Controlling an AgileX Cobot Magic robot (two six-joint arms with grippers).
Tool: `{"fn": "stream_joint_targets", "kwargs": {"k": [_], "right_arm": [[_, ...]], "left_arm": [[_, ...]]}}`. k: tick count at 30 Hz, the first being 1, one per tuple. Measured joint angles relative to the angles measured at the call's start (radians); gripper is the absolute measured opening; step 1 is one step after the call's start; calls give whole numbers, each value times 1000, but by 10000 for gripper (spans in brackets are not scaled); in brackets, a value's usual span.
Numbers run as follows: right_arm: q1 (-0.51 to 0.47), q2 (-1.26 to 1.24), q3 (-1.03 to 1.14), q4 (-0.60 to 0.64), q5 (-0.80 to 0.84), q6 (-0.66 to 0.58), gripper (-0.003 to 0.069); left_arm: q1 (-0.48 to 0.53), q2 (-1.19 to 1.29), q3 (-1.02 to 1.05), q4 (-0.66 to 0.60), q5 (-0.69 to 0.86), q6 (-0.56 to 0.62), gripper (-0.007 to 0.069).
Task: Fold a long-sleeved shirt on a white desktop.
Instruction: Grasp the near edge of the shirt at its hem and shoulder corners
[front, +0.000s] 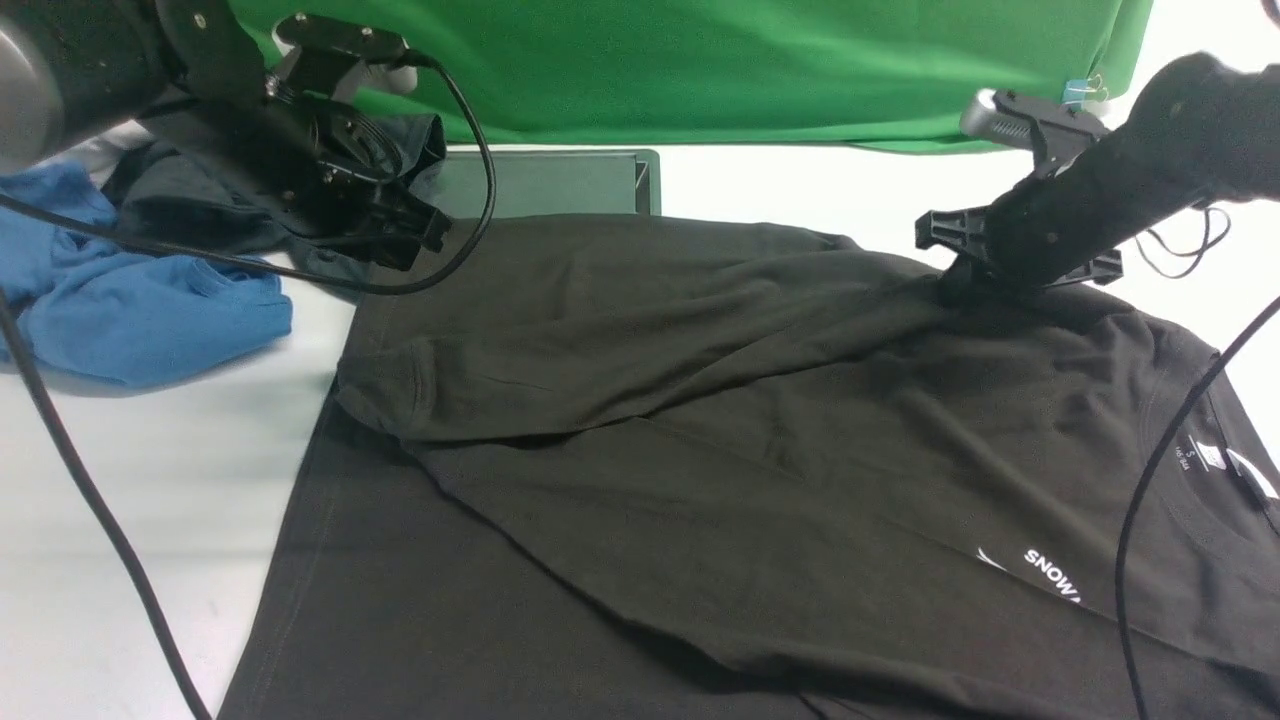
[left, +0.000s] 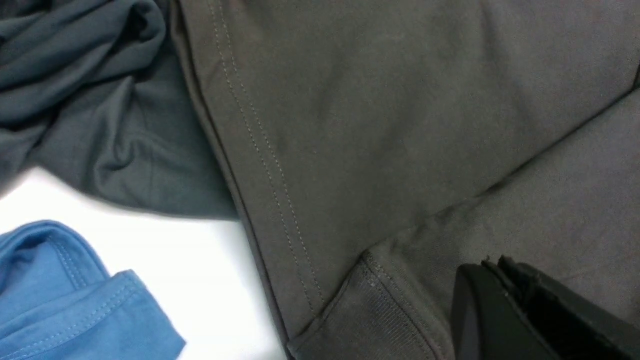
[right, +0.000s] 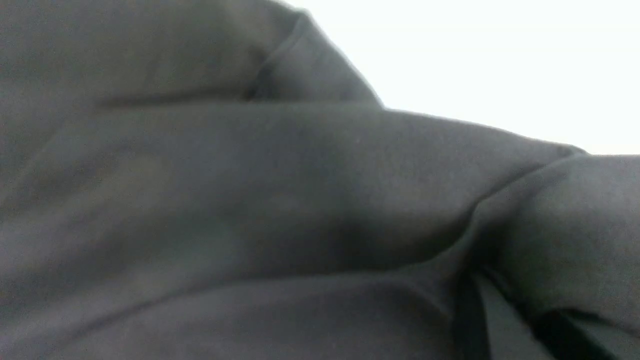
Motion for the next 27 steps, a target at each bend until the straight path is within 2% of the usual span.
{"fn": "stream_joint_targets", "kwargs": {"k": [8, 11, 12, 13, 14, 16, 17, 20, 22, 25, 27], "right_arm": [[0, -6, 0, -67, 140, 64, 51], [0, -6, 0, -73, 177, 69, 101], [0, -6, -2, -77, 186, 69, 146], [0, -6, -4, -77, 190, 69, 155], [0, -6, -13, -83, 214, 70, 258], [0, -6, -29, -89, 250, 69, 351], [0, -6, -47, -92, 285, 61, 426], [0, -6, -110, -114, 378, 53, 531], [0, -6, -145, -126, 413, 45, 540], [8, -13, -189, -128, 417, -11, 494], [33, -16, -201, -129, 325, -106, 394]], "left_arm": [[0, 0, 0, 0, -1, 3, 17], [0, -3, 0, 0, 0, 7, 17], [0, -8, 0, 0, 1, 7, 17], [0, -10, 0, 0, 2, 7, 17], [0, -19, 0, 0, 6, 7, 17], [0, -34, 0, 0, 11, 7, 17], [0, -46, 0, 0, 13, 7, 17], [0, -78, 0, -16, 26, 7, 17], [-7, -96, 1, -26, 34, 10, 17], [-41, -148, 29, -26, 19, 16, 17], [-98, -196, 90, -20, -24, 16, 17]]}}
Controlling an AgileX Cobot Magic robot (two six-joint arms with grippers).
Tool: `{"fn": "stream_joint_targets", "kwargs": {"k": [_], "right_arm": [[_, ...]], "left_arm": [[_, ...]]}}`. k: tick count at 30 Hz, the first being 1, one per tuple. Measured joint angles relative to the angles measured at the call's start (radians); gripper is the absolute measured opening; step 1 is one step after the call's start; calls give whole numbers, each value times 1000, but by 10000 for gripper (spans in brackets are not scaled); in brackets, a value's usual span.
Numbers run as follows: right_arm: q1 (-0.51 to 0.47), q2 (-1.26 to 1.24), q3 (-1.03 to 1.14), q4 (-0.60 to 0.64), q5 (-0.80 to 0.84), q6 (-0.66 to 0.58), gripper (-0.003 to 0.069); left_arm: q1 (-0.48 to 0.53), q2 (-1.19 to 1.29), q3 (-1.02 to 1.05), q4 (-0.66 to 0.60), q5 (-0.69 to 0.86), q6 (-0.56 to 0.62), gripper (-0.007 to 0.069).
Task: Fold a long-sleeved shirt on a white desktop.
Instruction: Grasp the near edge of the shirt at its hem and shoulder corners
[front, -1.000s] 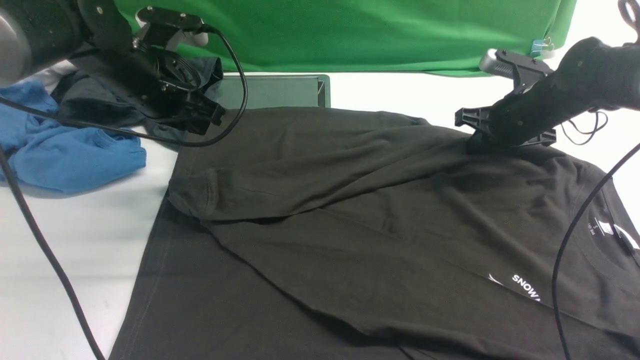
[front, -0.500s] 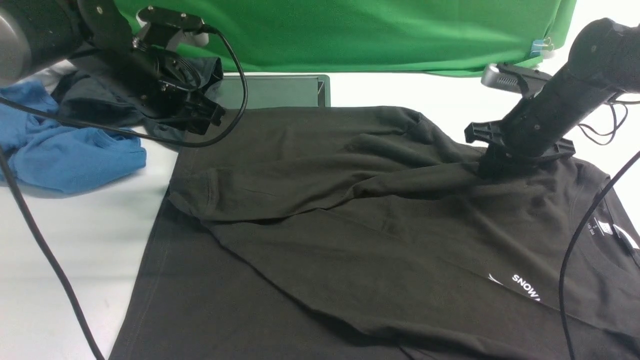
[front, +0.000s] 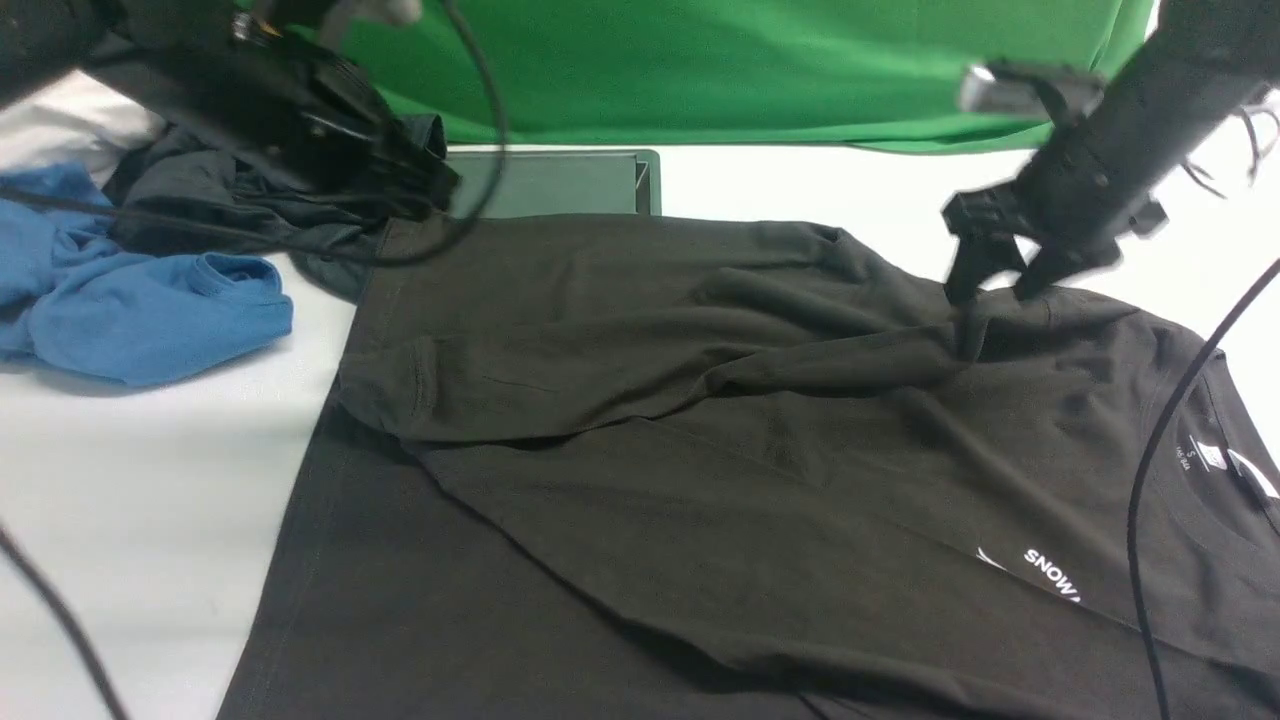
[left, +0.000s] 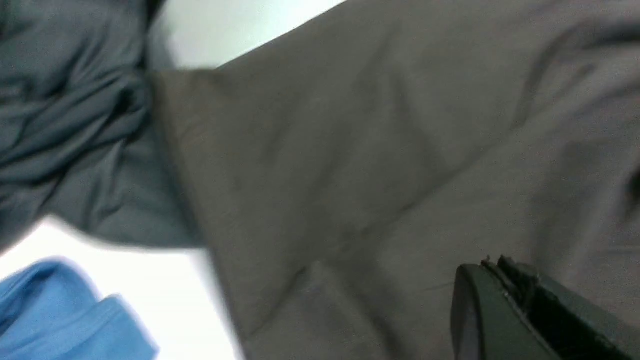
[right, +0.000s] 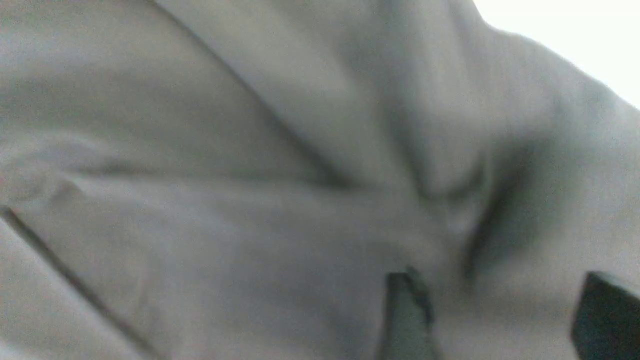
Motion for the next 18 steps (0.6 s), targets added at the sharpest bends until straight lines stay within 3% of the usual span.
{"fn": "stream_joint_targets", "kwargs": {"k": [1, 2, 3, 6, 10, 18], "right_arm": [[21, 7, -1, 1, -74, -60, 331], [24, 9, -1, 1, -74, -60, 321], [44, 28, -8, 1, -135, -106, 248], [63, 94, -17, -1, -147, -145, 139], [55, 149, -16, -25, -50, -139, 109], [45, 129, -10, -60, 147, -119, 118]], "left_arm": [[-31, -19, 25, 1, -16, 1, 17], [-41, -22, 35, 1, -18, 1, 17], [-70, -39, 68, -6, -28, 2, 17], [-106, -51, 135, -11, -35, 3, 17], [-109, -50, 226, -2, -100, 3, 17], [-104, -50, 361, 29, -193, 1, 17]]}}
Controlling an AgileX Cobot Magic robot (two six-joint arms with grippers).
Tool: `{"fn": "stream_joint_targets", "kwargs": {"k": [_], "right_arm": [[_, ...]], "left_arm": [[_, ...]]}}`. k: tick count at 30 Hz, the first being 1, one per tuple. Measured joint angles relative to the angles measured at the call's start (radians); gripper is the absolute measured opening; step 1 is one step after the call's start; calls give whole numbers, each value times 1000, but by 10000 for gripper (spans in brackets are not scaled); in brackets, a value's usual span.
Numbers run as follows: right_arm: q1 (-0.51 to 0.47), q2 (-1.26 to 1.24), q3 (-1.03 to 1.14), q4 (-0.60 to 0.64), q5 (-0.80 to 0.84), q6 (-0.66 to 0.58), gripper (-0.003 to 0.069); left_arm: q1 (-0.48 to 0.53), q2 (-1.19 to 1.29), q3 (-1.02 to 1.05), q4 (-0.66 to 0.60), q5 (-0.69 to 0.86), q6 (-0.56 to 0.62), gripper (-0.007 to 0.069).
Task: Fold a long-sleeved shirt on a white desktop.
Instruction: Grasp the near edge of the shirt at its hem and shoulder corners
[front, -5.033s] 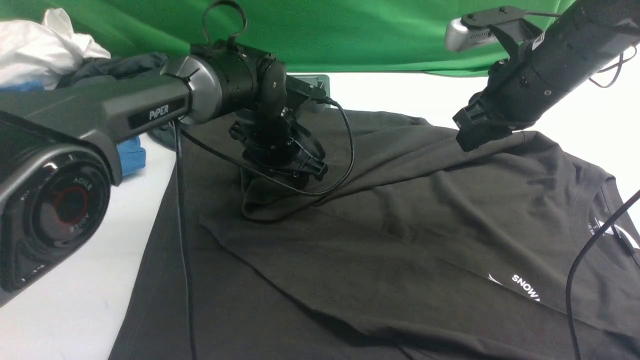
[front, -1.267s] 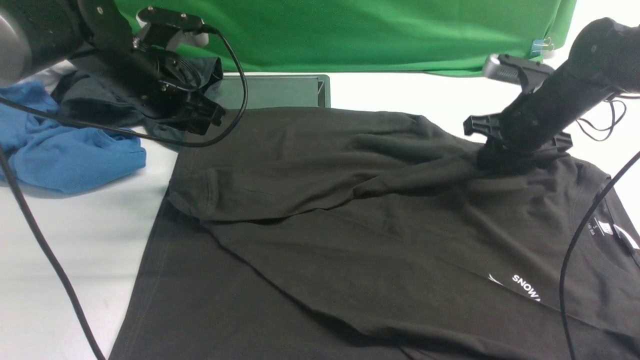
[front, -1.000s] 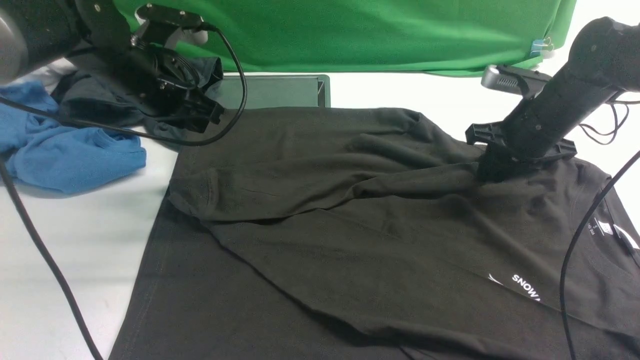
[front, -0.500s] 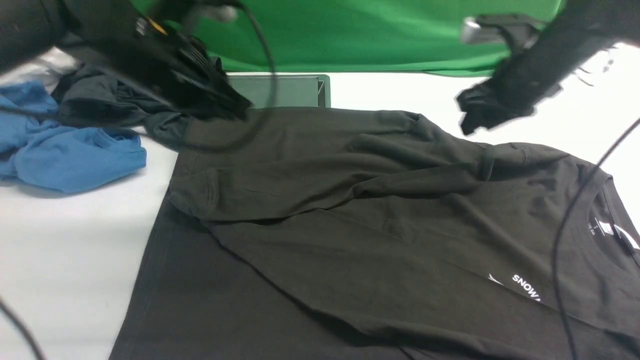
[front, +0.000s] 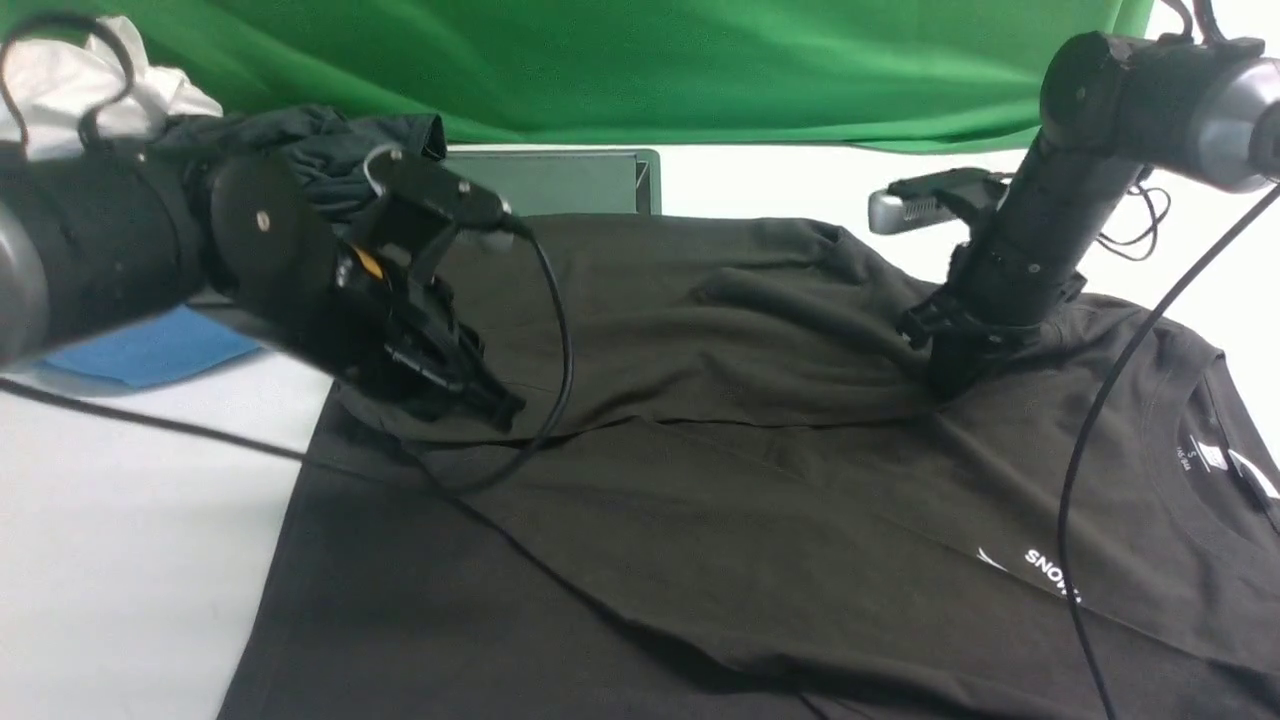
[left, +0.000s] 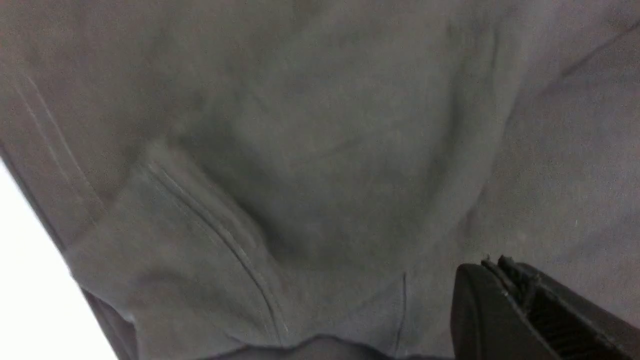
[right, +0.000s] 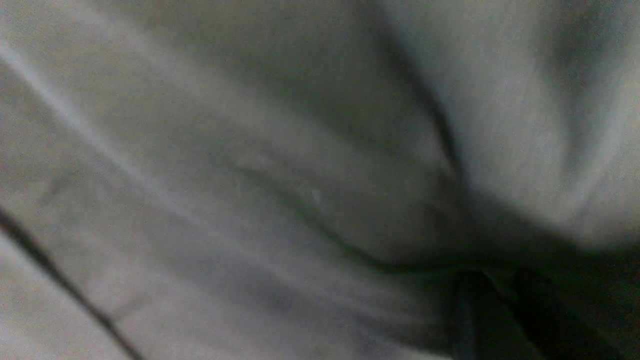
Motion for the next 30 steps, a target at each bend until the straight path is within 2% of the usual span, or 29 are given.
{"fn": "stream_joint_targets", "kwargs": {"k": [7, 11, 16, 19, 24, 25, 28, 30], "right_arm": [[-3, -119, -29, -1, -19, 4, 129], [-3, -103, -27, -1, -65, 5, 134], [-5, -39, 6, -75, 3, 12, 139], [-14, -52, 60, -135, 10, 58, 145], [-31, -120, 100, -148, 7, 83, 148], [-32, -127, 100, -144, -11, 83, 148], [-29, -153, 85, -55, -226, 42, 163], [-17, -135, 52, 23, -347, -20, 228]], "left_arm": [[0, 0, 5, 2, -73, 0, 17], [0, 0, 5, 2, -80, 0, 17], [0, 0, 5, 2, -73, -1, 17], [0, 0, 6, 3, -65, -1, 17], [0, 0, 6, 5, -61, -1, 17], [0, 0, 6, 6, -63, -1, 17], [0, 0, 6, 6, -73, -1, 17], [0, 0, 6, -8, -74, 4, 17]]}}
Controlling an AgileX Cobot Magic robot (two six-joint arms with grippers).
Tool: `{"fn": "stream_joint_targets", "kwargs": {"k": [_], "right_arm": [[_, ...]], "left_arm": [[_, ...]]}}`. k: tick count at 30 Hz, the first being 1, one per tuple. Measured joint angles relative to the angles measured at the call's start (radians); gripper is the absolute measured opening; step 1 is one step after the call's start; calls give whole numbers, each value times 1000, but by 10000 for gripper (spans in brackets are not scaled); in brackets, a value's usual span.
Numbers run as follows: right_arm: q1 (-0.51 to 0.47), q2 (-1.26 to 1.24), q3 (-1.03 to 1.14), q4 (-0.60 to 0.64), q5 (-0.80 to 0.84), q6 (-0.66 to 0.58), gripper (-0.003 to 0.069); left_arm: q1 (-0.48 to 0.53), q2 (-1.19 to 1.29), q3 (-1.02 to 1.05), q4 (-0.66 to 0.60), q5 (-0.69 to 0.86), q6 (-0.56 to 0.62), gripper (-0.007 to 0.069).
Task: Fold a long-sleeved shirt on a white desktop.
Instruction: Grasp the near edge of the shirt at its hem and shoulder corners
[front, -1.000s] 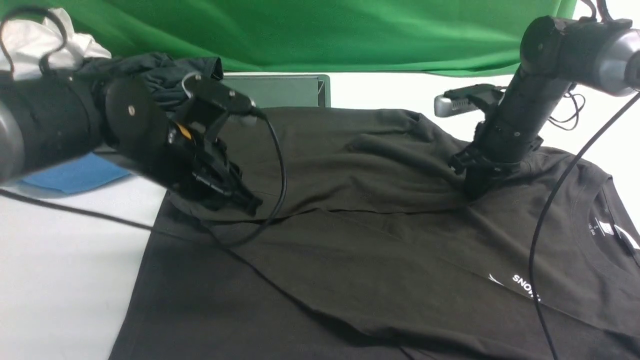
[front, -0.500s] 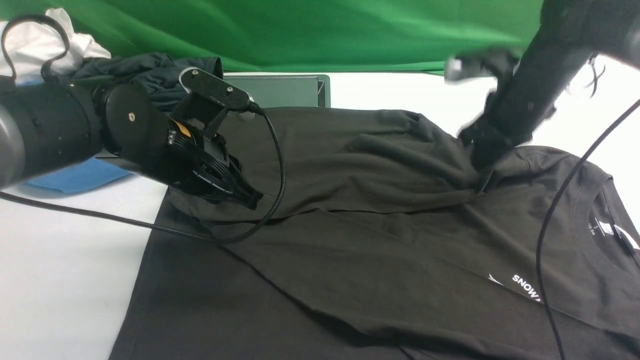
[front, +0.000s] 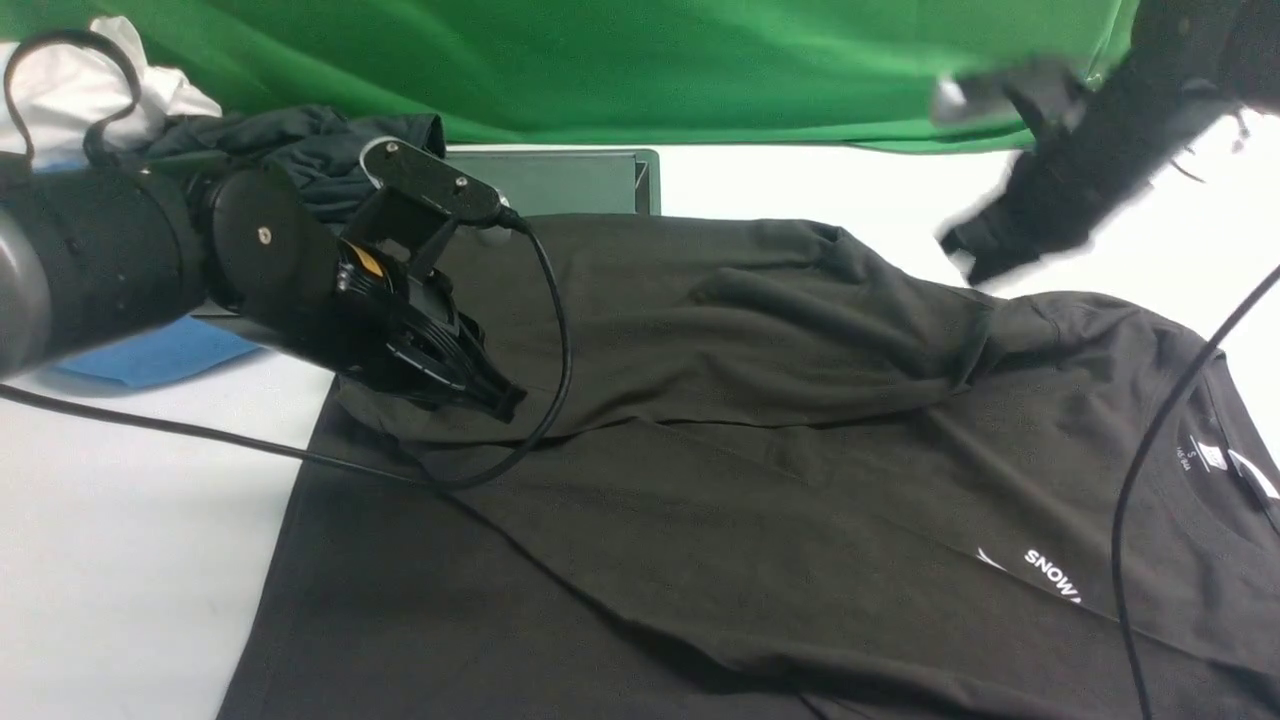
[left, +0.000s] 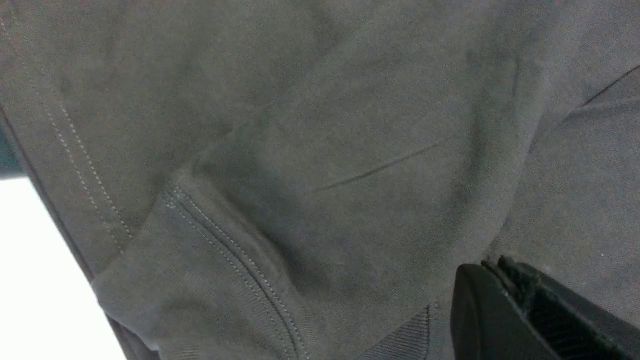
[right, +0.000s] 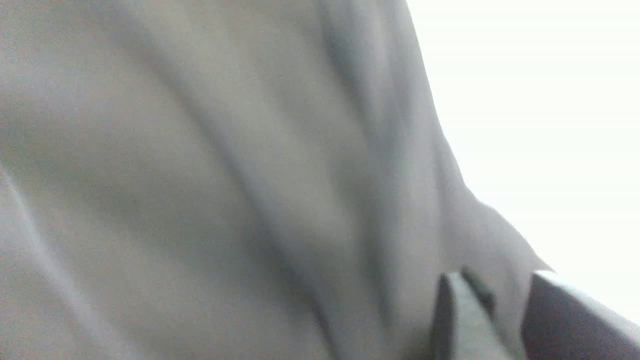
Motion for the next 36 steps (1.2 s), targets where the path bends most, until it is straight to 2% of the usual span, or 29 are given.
{"fn": "stream_joint_targets", "kwargs": {"k": [1, 3, 4, 5, 7, 9, 10, 12, 16, 21, 28, 36], "right_arm": [[0, 3, -5, 11, -16, -11, 239], [10, 80, -94, 43, -56, -62, 424], [10, 87, -102, 42, -55, -68, 438], [7, 140, -159, 18, -23, -82, 527], [-1, 191, -209, -37, 41, -81, 558], [-22, 237, -250, -130, 132, -43, 519], [-24, 241, -252, -135, 138, -39, 506], [-66, 244, -264, -161, 224, 6, 435], [-120, 244, -264, -177, 339, 98, 384], [-156, 231, -221, -179, 352, 171, 375], [-159, 97, 10, -180, 354, 170, 375], [-161, 75, 35, -177, 214, 165, 375]], "left_arm": [[0, 0, 0, 0, 0, 1, 17], [0, 0, 0, -11, 2, 2, 17], [0, 0, 0, -12, 2, 2, 17], [0, 0, 0, -17, 17, 3, 17], [0, 0, 0, -18, 39, 5, 17], [0, 0, 0, -19, 66, 6, 17], [0, 0, 0, -19, 67, 6, 17], [0, 0, 0, -19, 74, 7, 17], [0, 0, 0, -19, 75, 10, 17], [0, 0, 0, -19, 75, 21, 17], [0, 0, 0, 3, 72, 23, 17], [0, 0, 0, 3, 47, 23, 17]]}}
